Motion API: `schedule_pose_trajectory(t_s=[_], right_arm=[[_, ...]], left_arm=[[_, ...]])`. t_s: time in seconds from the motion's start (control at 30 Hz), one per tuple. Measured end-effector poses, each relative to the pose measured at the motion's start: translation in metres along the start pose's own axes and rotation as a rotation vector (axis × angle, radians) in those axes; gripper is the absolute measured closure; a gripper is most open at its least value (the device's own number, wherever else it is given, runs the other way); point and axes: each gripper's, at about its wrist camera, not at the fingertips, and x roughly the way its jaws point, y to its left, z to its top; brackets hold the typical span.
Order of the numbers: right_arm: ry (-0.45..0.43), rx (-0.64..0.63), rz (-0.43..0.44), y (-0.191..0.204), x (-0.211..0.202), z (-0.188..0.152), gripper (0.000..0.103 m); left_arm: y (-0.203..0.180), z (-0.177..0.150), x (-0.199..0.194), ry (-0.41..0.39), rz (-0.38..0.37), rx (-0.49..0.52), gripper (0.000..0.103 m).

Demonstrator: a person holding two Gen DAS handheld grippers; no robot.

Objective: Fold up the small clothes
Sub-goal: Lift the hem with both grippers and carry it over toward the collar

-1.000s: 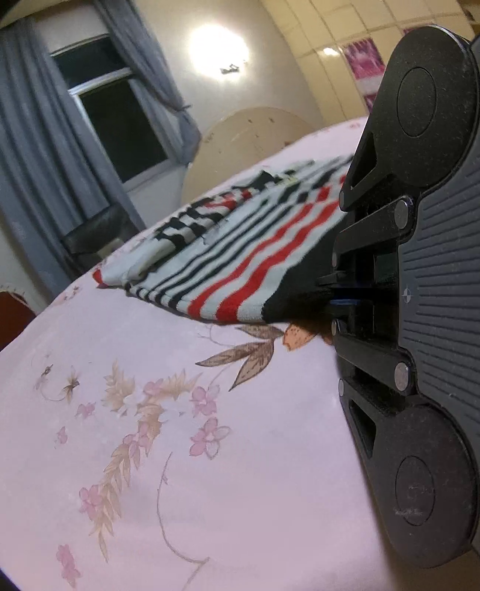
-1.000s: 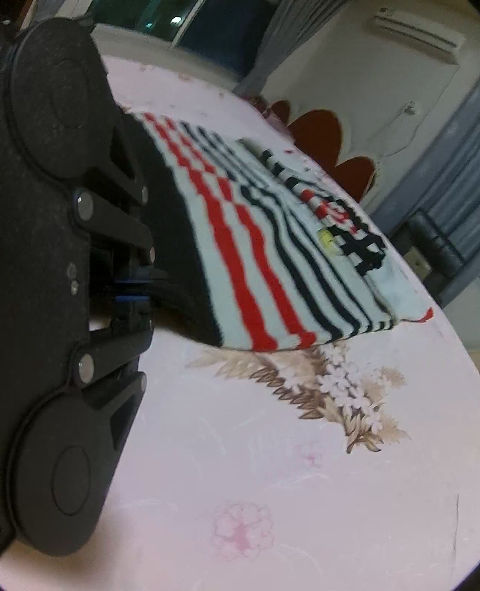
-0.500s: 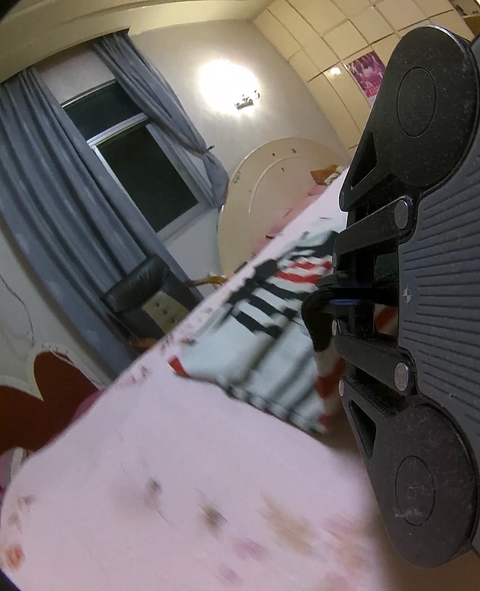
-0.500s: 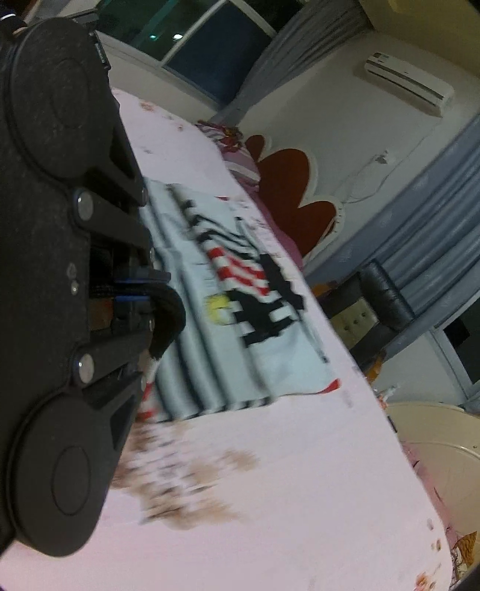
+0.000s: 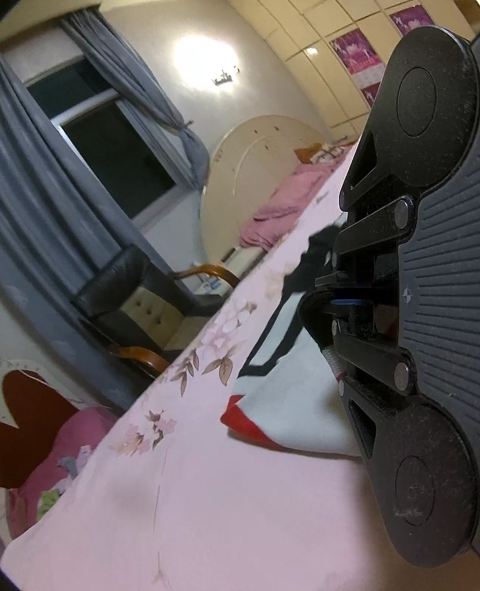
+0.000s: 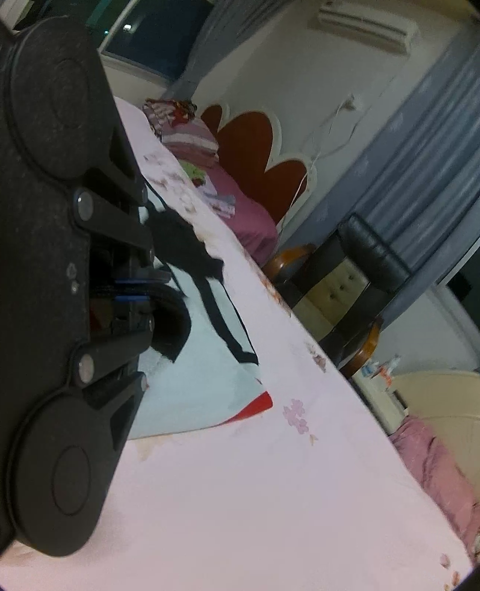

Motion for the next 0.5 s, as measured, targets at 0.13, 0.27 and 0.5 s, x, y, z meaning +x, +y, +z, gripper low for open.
schedule_pose_trajectory(t_s=[0.13, 0.27, 0.5], right_arm=[[0.047, 0.040, -0.032, -0.019, 0.047, 0.014, 0.096], [0.041, 0.064, -0.011, -0.032, 0.074, 0.019, 0.079], [-0.101, -0.014, 0.011, -0.026, 0.047, 0.028, 0.043]], left_arm=[[0.015, 0.013, 0.042, 0.039, 0.015, 0.021, 0.098], [0.024, 0.016, 0.055, 0.029, -0.008, -0.004, 0.090], [0.002, 0.022, 0.047, -0.037, 0.028, 0.236, 0.035]])
